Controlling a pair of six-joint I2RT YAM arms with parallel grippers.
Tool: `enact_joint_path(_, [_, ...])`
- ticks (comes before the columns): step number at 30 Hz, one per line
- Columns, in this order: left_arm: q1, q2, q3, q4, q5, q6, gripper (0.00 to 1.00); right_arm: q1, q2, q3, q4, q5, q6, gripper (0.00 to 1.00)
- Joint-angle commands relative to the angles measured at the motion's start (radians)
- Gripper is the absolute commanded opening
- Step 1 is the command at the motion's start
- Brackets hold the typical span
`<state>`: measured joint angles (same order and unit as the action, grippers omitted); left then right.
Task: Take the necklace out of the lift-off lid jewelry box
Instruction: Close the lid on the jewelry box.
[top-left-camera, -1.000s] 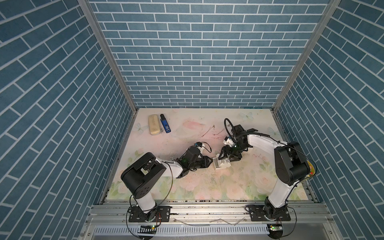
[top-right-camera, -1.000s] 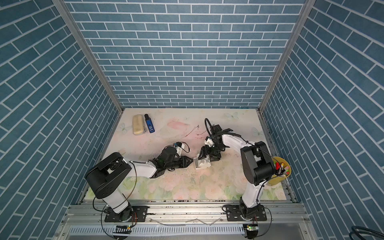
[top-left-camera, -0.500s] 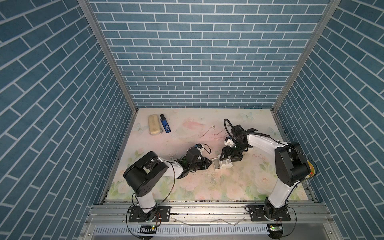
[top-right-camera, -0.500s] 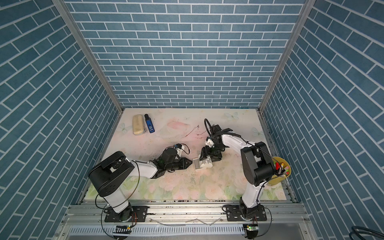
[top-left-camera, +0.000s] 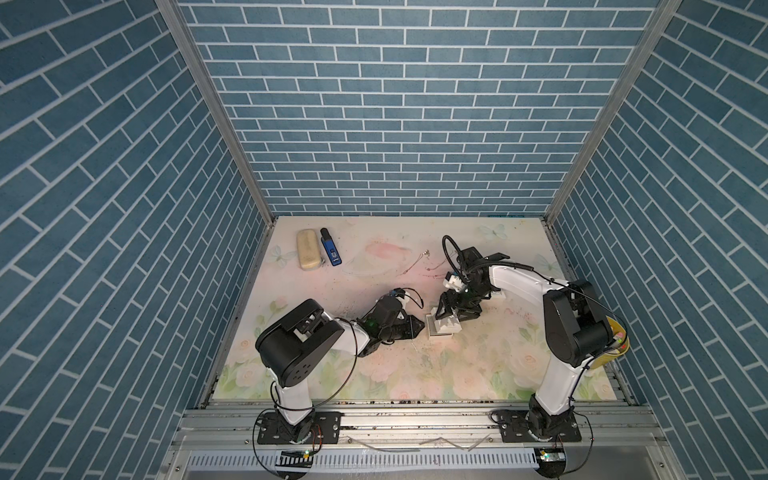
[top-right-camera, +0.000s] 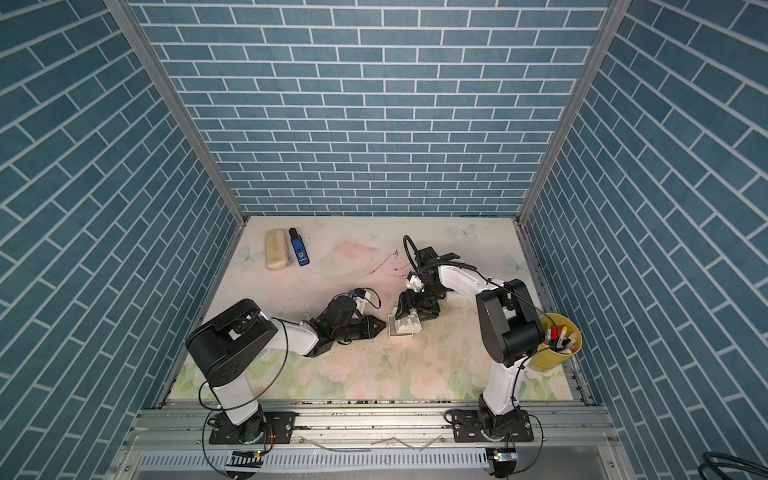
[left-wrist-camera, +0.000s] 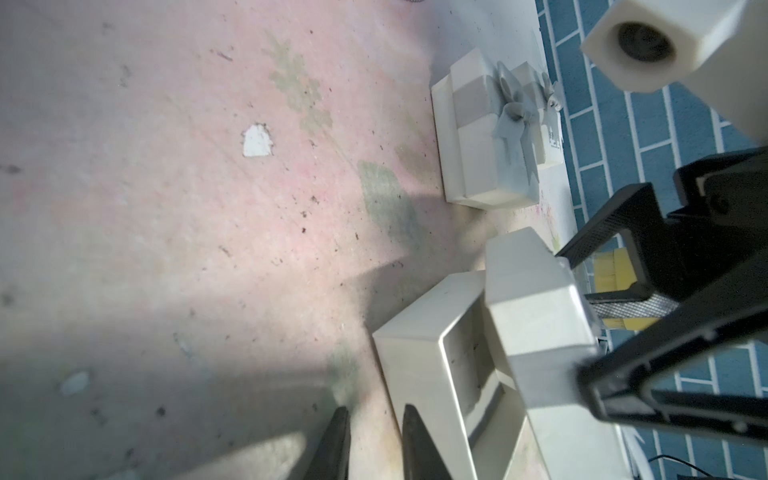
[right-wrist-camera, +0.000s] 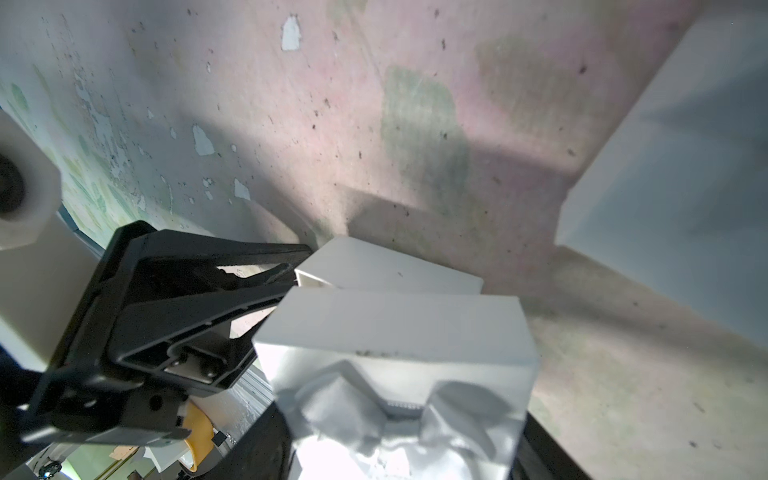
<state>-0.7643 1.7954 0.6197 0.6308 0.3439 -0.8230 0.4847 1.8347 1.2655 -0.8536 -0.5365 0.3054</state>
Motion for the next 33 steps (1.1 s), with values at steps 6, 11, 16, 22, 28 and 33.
enact_joint_path(6, [-0.001, 0.005, 0.009, 0.026, 0.008, -0.004, 0.24, 0.01, -0.002, 0.013, -0.058, -0.016, -0.054, 0.6])
enact_joint_path(11, [-0.006, -0.001, 0.003, 0.028, 0.009, -0.008, 0.23, 0.01, -0.055, 0.003, -0.049, 0.011, -0.016, 0.6])
enact_joint_path(16, [-0.016, -0.005, 0.003, 0.029, 0.007, -0.013, 0.23, 0.009, -0.112, -0.042, -0.005, 0.044, 0.045, 0.6])
enact_joint_path(22, [-0.028, 0.001, 0.002, 0.032, 0.008, -0.019, 0.23, 0.011, -0.141, -0.11, 0.056, 0.064, 0.096, 0.6])
enact_joint_path(28, [-0.036, 0.011, 0.009, 0.042, 0.007, -0.027, 0.22, 0.014, -0.132, -0.132, 0.102, 0.06, 0.117, 0.6])
enact_joint_path(33, [-0.04, 0.016, 0.009, 0.049, 0.005, -0.036, 0.22, 0.022, -0.115, -0.135, 0.124, 0.052, 0.127, 0.6])
